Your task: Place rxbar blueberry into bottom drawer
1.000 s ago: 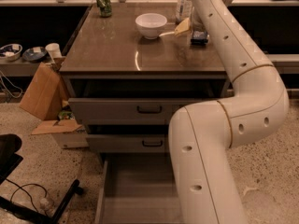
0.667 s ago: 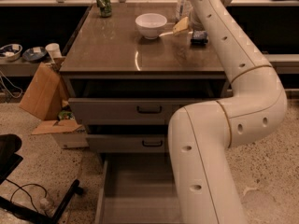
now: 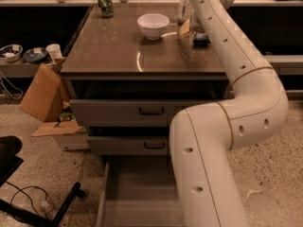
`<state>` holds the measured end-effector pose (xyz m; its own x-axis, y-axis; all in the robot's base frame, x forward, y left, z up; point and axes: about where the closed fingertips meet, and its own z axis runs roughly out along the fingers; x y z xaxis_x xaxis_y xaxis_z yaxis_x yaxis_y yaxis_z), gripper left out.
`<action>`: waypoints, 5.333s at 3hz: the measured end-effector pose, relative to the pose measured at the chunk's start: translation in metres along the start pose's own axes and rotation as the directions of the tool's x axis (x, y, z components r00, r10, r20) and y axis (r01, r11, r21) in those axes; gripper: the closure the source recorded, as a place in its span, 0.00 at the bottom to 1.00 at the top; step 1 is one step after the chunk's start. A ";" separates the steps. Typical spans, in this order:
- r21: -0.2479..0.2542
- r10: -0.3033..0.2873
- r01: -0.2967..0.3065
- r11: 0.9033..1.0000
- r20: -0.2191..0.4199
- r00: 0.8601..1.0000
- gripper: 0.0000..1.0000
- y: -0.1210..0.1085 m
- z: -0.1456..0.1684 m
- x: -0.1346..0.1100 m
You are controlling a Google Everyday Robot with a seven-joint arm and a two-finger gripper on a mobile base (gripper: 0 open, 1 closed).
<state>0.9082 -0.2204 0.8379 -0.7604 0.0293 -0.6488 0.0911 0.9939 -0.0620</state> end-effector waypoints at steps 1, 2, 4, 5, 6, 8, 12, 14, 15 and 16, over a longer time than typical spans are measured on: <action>-0.004 0.006 -0.006 1.000 -0.003 1.000 0.42 0.000 0.006 0.003; -0.004 0.006 -0.006 1.000 -0.003 1.000 0.66 0.000 0.006 0.003; -0.004 0.006 -0.006 1.000 -0.003 1.000 1.00 0.000 0.006 0.003; 0.017 -0.050 0.049 0.999 0.026 0.998 1.00 -0.006 -0.013 -0.011; 0.034 -0.121 0.118 0.992 0.076 0.990 1.00 -0.035 -0.071 -0.033; 0.033 -0.227 0.229 0.973 -0.043 0.973 1.00 -0.099 -0.156 0.008; 0.026 -0.293 0.294 0.955 -0.029 0.956 1.00 -0.107 -0.186 0.055; 0.126 -0.403 0.413 0.902 -0.098 0.910 1.00 -0.114 -0.234 0.099; 0.137 -0.493 0.521 0.842 -0.195 0.848 1.00 -0.131 -0.257 0.126; 0.076 -0.536 0.590 0.804 -0.335 0.775 1.00 -0.173 -0.266 0.180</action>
Offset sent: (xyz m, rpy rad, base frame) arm 0.0014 -0.0003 -0.0056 0.0063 0.0021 -0.0018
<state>0.5842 -0.3592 0.9334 -0.8535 -0.4747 -0.2151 -0.3259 0.8082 -0.4904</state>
